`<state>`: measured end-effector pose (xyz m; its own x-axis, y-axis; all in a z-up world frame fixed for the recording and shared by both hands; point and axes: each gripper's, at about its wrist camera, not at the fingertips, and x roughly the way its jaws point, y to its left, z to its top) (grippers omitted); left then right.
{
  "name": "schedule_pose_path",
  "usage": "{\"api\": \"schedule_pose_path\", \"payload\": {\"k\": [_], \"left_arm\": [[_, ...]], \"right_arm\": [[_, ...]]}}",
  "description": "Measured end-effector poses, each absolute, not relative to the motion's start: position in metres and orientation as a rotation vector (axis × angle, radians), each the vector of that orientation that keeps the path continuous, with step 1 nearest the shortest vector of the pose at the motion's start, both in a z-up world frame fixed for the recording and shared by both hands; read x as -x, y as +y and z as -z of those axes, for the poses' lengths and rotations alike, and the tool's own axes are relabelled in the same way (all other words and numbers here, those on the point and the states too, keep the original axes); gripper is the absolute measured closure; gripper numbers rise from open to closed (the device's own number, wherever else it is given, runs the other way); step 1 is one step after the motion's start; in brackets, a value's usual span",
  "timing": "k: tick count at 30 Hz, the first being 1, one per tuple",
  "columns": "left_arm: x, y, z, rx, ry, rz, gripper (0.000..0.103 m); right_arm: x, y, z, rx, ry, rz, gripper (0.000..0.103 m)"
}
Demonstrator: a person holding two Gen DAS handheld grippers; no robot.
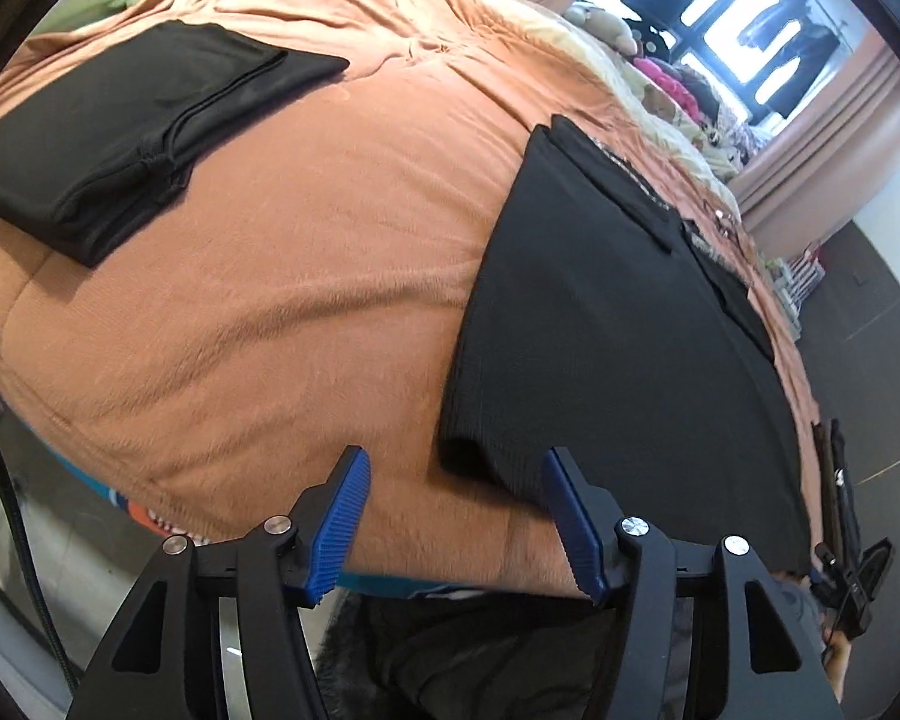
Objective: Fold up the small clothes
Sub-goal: 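Move both grippers down to the hem of the shirt, then grasp the shirt hem with the left gripper while the right gripper grasps beside it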
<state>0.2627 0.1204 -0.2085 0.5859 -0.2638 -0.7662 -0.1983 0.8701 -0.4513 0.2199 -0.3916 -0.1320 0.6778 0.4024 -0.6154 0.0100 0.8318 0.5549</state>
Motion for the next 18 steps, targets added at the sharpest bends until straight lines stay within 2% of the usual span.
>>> {"api": "schedule_pose_path", "payload": {"k": [5,8,13,17,18], "left_arm": [[-0.274,0.123,0.211,0.58,0.973,0.055,0.042],[-0.28,0.122,0.214,0.632,0.98,0.073,0.045],[-0.282,0.13,0.221,0.787,0.991,0.11,0.056],[-0.285,0.129,0.222,0.806,1.001,0.118,0.06],[-0.285,0.131,0.223,0.821,1.005,0.117,0.065]], "right_arm": [[-0.228,-0.398,0.14,-0.627,0.805,-0.248,0.027],[-0.233,-0.397,0.145,-0.648,0.808,-0.236,0.031],[-0.249,-0.399,0.141,-0.634,0.843,-0.197,0.033],[-0.249,-0.395,0.138,-0.639,0.876,-0.17,0.035],[-0.249,-0.393,0.136,-0.641,0.881,-0.169,0.035]]}}
